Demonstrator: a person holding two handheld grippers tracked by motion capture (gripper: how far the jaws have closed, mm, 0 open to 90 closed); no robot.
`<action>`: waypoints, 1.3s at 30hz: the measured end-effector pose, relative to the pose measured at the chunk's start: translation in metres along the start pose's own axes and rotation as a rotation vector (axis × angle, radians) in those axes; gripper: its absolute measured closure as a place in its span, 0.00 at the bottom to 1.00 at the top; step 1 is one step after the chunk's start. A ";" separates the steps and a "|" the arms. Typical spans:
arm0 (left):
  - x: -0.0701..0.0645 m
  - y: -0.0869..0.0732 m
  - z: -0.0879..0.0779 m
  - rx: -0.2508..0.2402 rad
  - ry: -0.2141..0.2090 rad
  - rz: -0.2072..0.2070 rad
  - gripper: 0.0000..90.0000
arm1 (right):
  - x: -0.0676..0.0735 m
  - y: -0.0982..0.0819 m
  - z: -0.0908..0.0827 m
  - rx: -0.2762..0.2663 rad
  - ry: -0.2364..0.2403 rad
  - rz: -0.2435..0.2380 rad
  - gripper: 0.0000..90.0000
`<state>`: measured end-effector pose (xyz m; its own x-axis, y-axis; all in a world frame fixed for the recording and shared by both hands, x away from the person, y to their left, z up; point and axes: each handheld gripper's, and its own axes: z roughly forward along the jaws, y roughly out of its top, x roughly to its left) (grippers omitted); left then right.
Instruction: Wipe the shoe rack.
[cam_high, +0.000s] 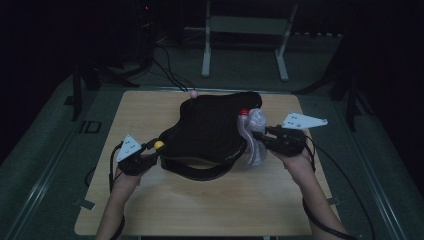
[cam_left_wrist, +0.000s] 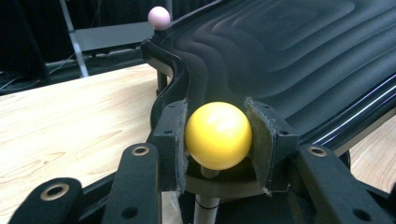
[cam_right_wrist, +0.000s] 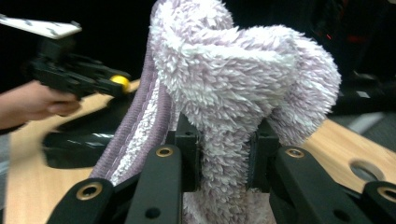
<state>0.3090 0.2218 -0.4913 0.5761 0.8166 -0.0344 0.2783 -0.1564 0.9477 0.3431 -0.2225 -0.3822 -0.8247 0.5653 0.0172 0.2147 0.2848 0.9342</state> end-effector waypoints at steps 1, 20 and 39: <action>0.000 0.000 0.000 0.000 0.001 0.001 0.66 | 0.000 0.001 0.001 0.016 -0.013 -0.005 0.80; -0.002 0.000 0.000 -0.001 0.015 0.011 0.66 | 0.014 0.001 -0.008 -0.001 -0.002 -0.035 0.80; -0.003 0.000 0.000 0.003 0.011 0.020 0.66 | 0.028 -0.005 -0.025 0.001 -0.018 -0.046 0.79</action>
<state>0.3069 0.2192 -0.4906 0.5728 0.8196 -0.0119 0.2692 -0.1744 0.9472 0.3063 -0.2273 -0.3774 -0.8241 0.5656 -0.0321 0.1771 0.3111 0.9337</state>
